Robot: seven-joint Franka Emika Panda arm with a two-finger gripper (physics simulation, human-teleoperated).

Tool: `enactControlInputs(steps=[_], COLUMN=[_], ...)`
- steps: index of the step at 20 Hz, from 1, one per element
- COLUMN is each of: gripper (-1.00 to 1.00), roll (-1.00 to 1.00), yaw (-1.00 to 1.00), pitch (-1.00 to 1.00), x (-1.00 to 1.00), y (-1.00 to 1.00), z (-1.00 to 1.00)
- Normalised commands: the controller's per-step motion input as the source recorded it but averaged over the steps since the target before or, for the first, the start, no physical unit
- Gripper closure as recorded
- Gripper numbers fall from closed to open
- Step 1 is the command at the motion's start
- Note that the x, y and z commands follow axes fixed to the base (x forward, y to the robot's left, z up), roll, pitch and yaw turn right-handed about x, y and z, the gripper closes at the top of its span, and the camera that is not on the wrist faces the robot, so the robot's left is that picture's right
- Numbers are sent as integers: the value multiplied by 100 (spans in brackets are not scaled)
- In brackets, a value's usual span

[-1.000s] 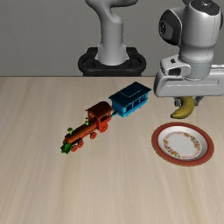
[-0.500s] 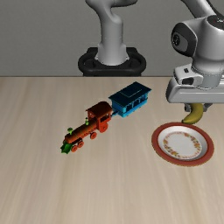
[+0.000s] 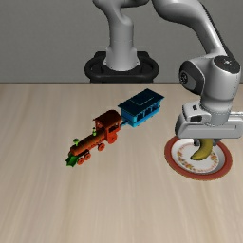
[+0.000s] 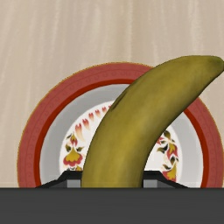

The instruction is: Pick up the banana and put it on the plate

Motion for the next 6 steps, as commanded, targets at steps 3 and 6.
enactControlInputs(steps=[3,6], gripper=[-100,-100], roll=[0,0], yaw=[0,0], pitch=[0,0], x=[0,0], y=[0,0], z=[0,0])
